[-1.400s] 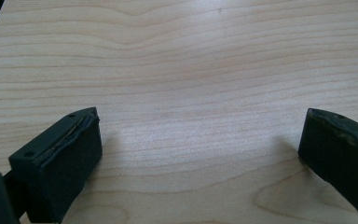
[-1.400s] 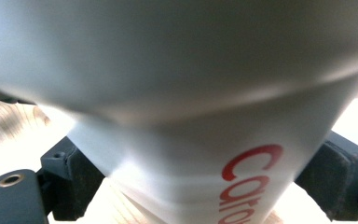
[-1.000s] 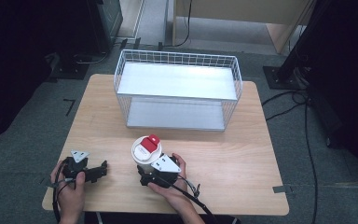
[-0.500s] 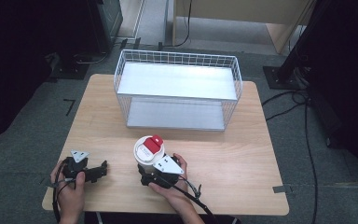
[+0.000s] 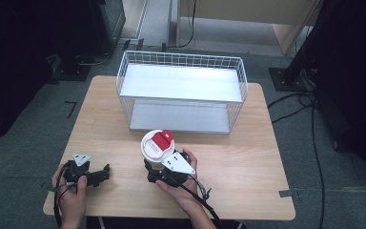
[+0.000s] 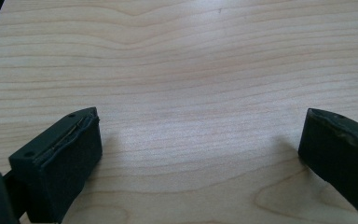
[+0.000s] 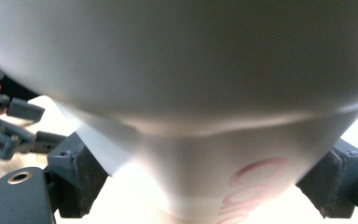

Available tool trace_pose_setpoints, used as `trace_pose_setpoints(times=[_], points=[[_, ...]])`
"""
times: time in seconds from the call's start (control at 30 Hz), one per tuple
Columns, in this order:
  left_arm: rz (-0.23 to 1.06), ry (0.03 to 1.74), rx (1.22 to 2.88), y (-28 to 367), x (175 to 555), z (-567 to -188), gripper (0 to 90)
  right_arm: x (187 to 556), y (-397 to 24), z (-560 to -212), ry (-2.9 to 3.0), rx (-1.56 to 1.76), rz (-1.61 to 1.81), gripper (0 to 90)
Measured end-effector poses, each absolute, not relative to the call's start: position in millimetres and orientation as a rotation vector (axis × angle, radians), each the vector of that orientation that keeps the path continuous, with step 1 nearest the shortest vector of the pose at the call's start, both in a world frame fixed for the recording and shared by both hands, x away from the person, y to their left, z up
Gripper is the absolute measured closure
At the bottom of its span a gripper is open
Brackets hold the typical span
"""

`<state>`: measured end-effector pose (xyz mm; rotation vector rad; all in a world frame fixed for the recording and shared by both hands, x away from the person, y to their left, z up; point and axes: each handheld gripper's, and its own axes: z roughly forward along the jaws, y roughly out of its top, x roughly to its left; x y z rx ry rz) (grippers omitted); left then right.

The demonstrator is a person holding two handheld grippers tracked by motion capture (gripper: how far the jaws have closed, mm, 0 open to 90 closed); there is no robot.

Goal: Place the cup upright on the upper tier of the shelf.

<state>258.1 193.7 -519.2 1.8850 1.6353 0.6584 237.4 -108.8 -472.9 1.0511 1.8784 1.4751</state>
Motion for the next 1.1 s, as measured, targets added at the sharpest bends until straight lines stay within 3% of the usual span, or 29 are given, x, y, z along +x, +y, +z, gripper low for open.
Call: trace_pose_setpoints(times=[1.1], points=[[0.657,1.636,1.888,193.8,258.0,-519.0,0.0,286.7,-153.4,-375.0,1.642,0.988,1.448,13.8]])
